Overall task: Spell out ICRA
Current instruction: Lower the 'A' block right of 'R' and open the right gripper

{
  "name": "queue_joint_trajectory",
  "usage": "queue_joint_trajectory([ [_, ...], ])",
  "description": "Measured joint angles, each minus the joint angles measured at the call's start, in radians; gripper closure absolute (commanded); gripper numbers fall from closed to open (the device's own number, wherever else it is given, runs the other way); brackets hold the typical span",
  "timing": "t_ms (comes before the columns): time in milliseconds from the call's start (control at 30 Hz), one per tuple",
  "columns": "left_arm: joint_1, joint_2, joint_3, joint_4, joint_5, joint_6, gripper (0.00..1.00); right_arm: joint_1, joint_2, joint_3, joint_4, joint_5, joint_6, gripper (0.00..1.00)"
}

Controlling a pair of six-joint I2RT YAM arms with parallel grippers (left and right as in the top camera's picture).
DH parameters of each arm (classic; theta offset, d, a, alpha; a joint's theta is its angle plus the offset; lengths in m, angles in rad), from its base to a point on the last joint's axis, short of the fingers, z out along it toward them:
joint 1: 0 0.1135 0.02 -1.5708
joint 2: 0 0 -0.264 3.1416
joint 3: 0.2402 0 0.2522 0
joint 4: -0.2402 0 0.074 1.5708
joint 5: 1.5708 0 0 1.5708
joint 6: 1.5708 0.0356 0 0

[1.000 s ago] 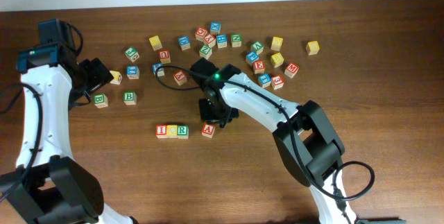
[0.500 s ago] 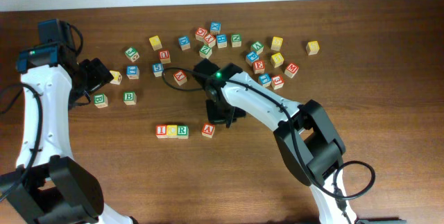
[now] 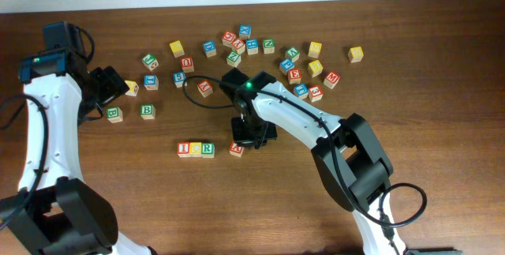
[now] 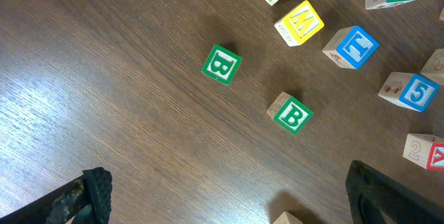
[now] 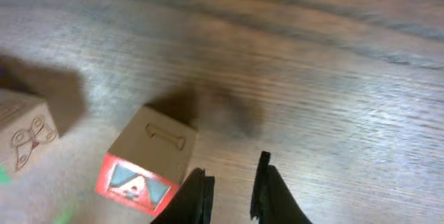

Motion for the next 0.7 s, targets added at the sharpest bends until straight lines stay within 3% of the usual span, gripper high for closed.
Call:
queue_joint_trajectory([
  [700, 0.000, 0.000, 0.000, 0.000, 0.000, 0.000, 0.01, 0.045, 0.000, 0.000, 0.068, -0.024, -0.004, 0.93],
])
